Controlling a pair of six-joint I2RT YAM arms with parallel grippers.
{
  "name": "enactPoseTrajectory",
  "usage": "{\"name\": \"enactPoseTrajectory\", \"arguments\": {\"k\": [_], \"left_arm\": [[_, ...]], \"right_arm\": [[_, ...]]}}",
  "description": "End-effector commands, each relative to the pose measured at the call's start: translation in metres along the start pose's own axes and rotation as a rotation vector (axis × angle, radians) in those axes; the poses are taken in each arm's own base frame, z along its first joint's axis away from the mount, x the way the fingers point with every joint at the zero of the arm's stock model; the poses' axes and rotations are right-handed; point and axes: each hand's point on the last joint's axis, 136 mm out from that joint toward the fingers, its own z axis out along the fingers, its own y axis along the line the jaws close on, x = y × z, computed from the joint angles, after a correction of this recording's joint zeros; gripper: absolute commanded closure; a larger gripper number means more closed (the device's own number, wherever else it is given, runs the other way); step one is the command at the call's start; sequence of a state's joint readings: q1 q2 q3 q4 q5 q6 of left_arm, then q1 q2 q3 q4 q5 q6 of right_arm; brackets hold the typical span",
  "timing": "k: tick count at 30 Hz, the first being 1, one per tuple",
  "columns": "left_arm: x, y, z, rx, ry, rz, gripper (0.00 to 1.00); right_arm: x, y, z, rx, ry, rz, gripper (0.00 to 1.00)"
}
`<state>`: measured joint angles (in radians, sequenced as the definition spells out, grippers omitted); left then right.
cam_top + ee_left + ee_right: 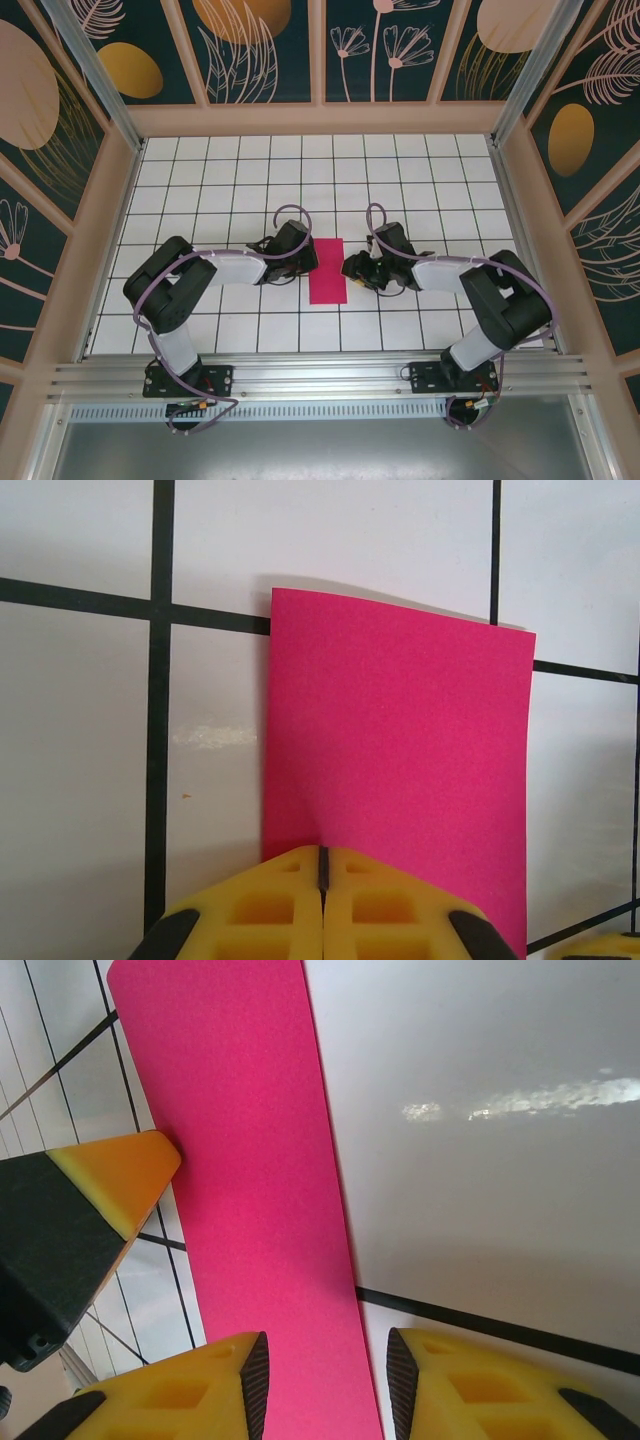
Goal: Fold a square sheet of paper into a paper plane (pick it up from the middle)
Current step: Third fold the triangle at the center of the table.
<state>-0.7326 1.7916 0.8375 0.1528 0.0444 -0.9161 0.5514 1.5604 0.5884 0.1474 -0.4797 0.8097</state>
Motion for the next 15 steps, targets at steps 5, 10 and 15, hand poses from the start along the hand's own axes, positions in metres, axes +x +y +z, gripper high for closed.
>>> {"name": "enactPoseTrajectory", "arguments": {"k": [5,10,15], "left_arm": [[0.0144,0.0202,0.0050,-0.057,0.036,0.019,0.92],[0.0146,0.0195,0.0043,-0.053,0.037,0.019,0.92],[0.0146,0.0175,0.0041,-0.044,0.038,0.017,0.92]], "right_arm": [[-0.0071,0.0137,0.0062,-0.044,0.006,-0.045,0.60],[-0.0046,0.0145,0.0088,-0.051,0.017,-0.045,0.60],[-0.0029,0.0155,0.0096,-0.051,0.023,-0.048,0.60]]}}
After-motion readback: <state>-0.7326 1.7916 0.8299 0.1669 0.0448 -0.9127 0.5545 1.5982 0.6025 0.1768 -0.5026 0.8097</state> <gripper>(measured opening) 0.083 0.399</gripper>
